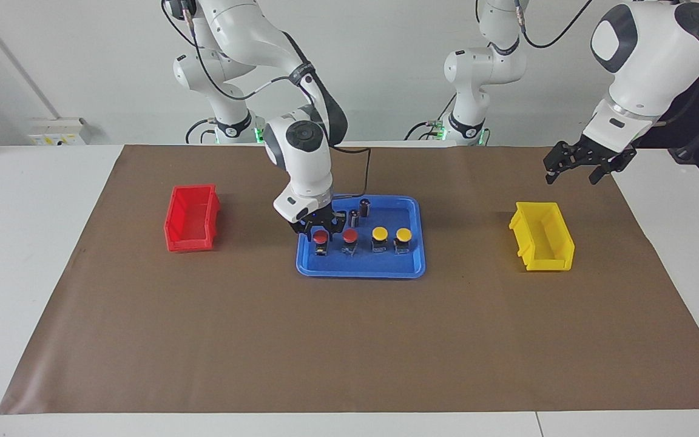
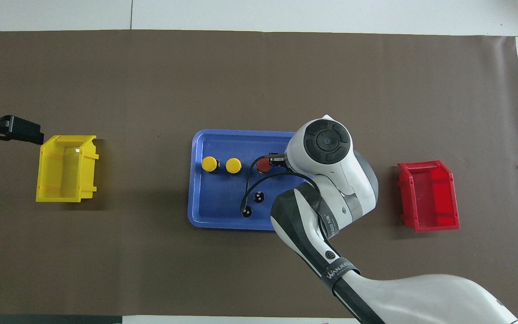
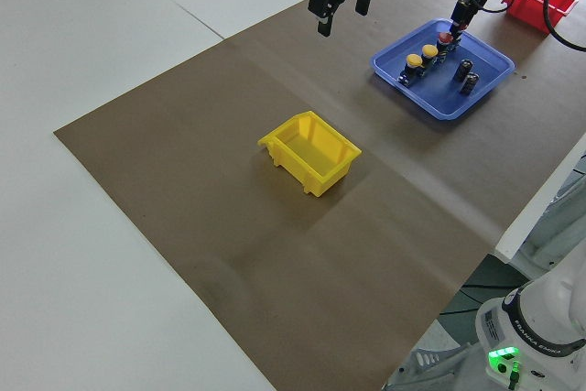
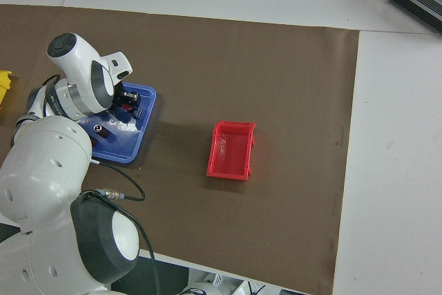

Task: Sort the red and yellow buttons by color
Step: 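Drop the red button in the red bin while the left gripper advances, then reach the left gripper to the yellow button nearest the yellow bin and grasp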

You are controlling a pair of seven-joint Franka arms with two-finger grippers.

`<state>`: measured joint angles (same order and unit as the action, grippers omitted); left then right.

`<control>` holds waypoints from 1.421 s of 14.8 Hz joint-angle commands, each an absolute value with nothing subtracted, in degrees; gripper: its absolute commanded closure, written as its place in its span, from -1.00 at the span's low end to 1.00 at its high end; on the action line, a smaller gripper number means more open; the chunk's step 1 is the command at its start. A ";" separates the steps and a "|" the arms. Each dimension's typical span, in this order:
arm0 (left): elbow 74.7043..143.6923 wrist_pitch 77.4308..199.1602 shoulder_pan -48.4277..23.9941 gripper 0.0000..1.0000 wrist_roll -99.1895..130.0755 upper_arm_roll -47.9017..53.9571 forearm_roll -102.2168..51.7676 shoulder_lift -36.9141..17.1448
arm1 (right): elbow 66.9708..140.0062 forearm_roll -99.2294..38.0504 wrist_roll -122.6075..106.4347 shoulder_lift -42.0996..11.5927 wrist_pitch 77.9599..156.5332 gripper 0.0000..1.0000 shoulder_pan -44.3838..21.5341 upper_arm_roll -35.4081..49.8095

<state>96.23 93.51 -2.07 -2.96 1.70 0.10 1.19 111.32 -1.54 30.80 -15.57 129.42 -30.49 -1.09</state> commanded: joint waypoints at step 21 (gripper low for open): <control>102.57 119.07 -29.95 -0.93 31.89 1.58 -0.88 -9.91 | 134.46 -2.46 -12.20 16.79 114.16 0.69 1.13 -1.58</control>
<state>102.93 114.46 -26.48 27.71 2.49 -0.06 -5.29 128.98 -1.62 -9.66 14.21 110.72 -0.53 -2.43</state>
